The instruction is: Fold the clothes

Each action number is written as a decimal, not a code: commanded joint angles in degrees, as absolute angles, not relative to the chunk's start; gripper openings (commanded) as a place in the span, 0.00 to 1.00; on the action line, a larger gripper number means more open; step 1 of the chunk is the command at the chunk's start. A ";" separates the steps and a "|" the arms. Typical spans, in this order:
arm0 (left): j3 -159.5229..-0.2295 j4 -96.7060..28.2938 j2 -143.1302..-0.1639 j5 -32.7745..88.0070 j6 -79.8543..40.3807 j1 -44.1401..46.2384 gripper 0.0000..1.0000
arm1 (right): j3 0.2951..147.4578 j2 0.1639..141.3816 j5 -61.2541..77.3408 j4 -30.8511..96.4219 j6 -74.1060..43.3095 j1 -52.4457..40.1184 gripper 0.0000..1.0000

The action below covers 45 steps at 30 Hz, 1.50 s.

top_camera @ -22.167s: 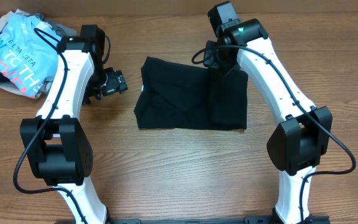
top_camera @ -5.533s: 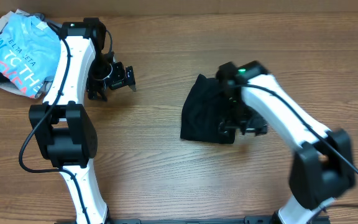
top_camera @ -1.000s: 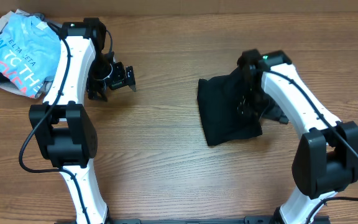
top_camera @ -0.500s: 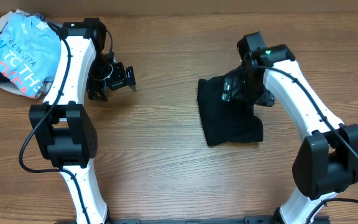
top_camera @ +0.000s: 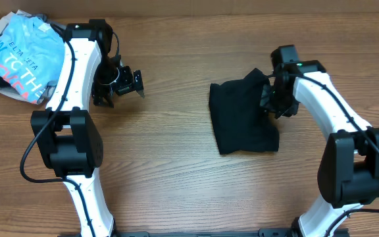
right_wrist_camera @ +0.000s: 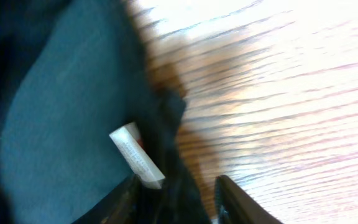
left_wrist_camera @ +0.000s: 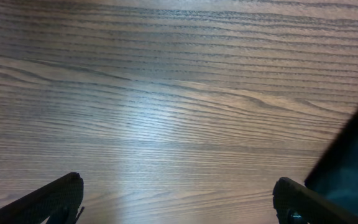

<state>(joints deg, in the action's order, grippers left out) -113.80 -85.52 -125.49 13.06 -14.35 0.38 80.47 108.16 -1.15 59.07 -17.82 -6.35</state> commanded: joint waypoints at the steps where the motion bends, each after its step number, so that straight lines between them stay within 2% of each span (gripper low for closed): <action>1: -113.49 -85.43 -125.62 13.15 -12.84 0.84 1.00 | 80.36 106.83 -1.87 57.74 -18.26 -4.86 0.39; 4: -113.49 -85.45 -125.62 13.15 -12.86 0.84 1.00 | 80.36 106.83 -2.07 56.42 -18.33 -3.79 0.30; 6: -113.49 -85.47 -125.62 13.15 -12.84 0.84 1.00 | 80.34 106.83 -2.09 55.99 -18.46 -3.09 0.20; 9: -113.49 -85.47 -125.62 13.15 -12.84 0.84 1.00 | 80.18 106.85 -2.46 55.77 -18.46 -1.87 0.18; 12: -113.49 -85.43 -125.62 13.15 -12.84 0.84 1.00 | 79.18 106.85 -4.97 54.85 -19.20 -1.08 0.04; 18: -113.49 -85.49 -125.62 13.15 -12.84 0.86 1.00 | 78.59 106.78 -5.96 54.72 -22.02 0.08 0.04; 25: -113.49 -85.45 -125.62 13.15 -12.84 0.91 1.00 | 89.86 105.30 -0.62 66.06 -23.66 0.01 0.04; 28: -113.49 -85.17 -125.62 13.15 -12.86 0.91 1.00 | 93.65 104.66 6.61 68.58 -18.68 -0.03 0.04; 31: -113.49 -84.82 -125.62 13.17 -12.86 0.91 1.00 | 93.69 104.90 19.97 68.53 -8.05 -0.03 0.04; 33: -113.49 -84.82 -125.62 13.17 -12.86 0.97 1.00 | 92.60 105.54 24.58 69.06 -4.27 -0.03 0.04; 37: -113.49 -84.84 -125.62 13.17 -12.86 1.15 1.00 | 86.89 106.85 28.34 67.07 -3.95 -0.03 0.04; 45: -113.49 -85.23 -125.62 13.15 -12.84 1.21 1.00 | 68.90 108.53 31.66 52.25 -3.46 2.20 0.04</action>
